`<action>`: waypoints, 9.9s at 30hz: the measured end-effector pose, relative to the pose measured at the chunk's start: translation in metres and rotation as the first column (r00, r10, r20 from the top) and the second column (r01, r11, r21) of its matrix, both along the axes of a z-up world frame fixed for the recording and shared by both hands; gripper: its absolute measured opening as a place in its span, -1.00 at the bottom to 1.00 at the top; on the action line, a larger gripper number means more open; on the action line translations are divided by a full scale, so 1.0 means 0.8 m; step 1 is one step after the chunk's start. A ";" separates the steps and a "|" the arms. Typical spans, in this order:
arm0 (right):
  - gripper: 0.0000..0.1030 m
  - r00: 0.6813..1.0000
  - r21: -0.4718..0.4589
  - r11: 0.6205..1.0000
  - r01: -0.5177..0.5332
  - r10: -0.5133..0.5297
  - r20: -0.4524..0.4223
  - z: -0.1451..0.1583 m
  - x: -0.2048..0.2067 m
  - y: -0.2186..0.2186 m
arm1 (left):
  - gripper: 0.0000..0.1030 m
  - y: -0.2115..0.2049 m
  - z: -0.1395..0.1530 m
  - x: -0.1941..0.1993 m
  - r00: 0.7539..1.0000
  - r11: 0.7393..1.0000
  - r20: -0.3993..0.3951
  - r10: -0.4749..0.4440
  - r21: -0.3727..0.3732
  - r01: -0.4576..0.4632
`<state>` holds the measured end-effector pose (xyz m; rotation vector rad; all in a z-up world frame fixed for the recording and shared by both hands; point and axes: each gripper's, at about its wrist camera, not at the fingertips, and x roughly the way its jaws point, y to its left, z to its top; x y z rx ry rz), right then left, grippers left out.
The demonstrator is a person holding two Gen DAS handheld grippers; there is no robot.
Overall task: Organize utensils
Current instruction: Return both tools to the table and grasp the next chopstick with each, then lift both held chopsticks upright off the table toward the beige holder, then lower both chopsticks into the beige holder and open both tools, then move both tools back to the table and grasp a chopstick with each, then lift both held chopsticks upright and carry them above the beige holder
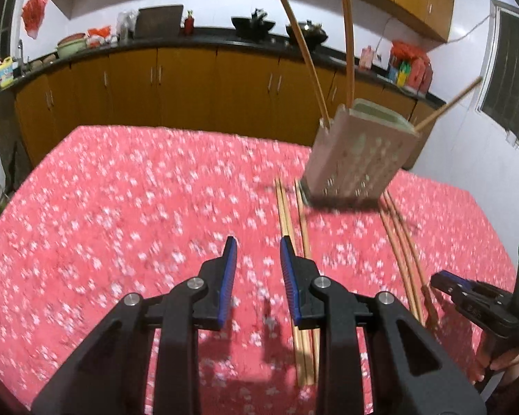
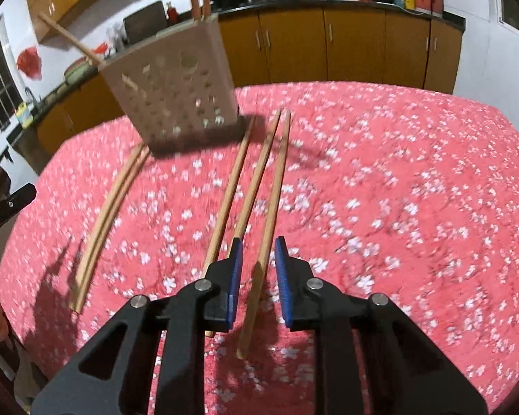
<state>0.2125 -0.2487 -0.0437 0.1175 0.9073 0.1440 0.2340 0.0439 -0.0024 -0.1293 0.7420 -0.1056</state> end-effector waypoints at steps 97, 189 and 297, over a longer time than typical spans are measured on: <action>-0.85 0.991 0.011 0.993 0.119 -0.120 0.059 -0.007 -0.001 -0.050 | -0.85 -0.005 -0.068 0.018 0.981 0.992 -0.191 -0.026 0.120 0.050; -0.39 0.824 0.114 0.992 0.048 -0.104 0.557 0.235 -0.027 -0.022 | -0.50 -0.016 0.194 0.019 0.932 0.993 0.361 -0.039 -0.090 0.076; -0.84 0.996 -0.073 0.993 0.090 -0.088 0.027 -0.024 0.018 -0.020 | -0.77 -0.008 -0.072 0.030 0.989 0.998 -0.146 -0.026 0.061 0.035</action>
